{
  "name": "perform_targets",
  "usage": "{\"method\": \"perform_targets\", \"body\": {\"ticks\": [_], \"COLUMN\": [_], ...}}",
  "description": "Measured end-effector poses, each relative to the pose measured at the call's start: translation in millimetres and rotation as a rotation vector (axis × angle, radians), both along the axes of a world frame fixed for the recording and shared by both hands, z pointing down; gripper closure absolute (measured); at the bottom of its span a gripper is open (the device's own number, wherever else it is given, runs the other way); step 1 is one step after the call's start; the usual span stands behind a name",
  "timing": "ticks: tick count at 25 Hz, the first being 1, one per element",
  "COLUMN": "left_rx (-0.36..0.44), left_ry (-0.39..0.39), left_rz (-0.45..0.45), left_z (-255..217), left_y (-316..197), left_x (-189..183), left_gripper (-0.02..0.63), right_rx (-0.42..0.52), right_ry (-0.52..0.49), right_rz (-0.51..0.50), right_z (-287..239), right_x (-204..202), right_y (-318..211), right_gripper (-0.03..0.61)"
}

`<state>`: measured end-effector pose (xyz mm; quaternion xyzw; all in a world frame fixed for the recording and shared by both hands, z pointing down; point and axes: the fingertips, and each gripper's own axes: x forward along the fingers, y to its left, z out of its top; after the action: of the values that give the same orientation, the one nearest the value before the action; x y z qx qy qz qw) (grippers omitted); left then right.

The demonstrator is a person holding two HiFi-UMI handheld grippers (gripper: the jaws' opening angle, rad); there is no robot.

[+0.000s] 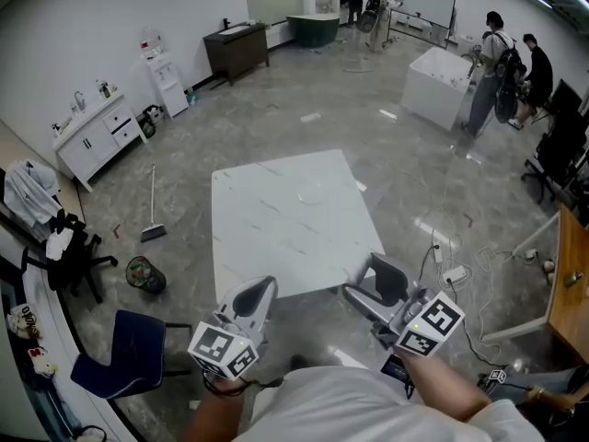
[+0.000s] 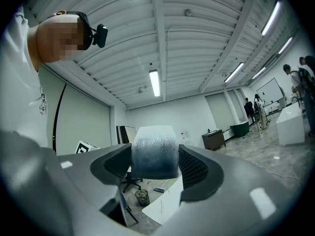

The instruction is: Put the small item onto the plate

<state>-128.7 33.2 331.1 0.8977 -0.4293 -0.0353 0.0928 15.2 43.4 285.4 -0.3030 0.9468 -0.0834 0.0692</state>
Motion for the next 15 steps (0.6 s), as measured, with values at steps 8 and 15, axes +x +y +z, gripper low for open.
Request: {"method": "perform_targets", "body": {"ticks": [8, 15], "left_rx": [-0.018, -0.029], "left_ry": [0.016, 0.0], "left_rz": [0.034, 0.029], "left_z": [12.1, 21.1], "left_y": [-38.0, -68.6], "left_x": [-26.1, -31.4], "left_gripper": [0.607, 0.607], "right_rx": [-0.036, -0.024], "right_ry": [0.001, -0.015], "right_rz": [-0.005, 0.002], "right_z": [14.6, 17.5], "right_x": [-38.7, -43.0], "right_y": [-38.9, -75.6], "right_gripper": [0.285, 0.285]}}
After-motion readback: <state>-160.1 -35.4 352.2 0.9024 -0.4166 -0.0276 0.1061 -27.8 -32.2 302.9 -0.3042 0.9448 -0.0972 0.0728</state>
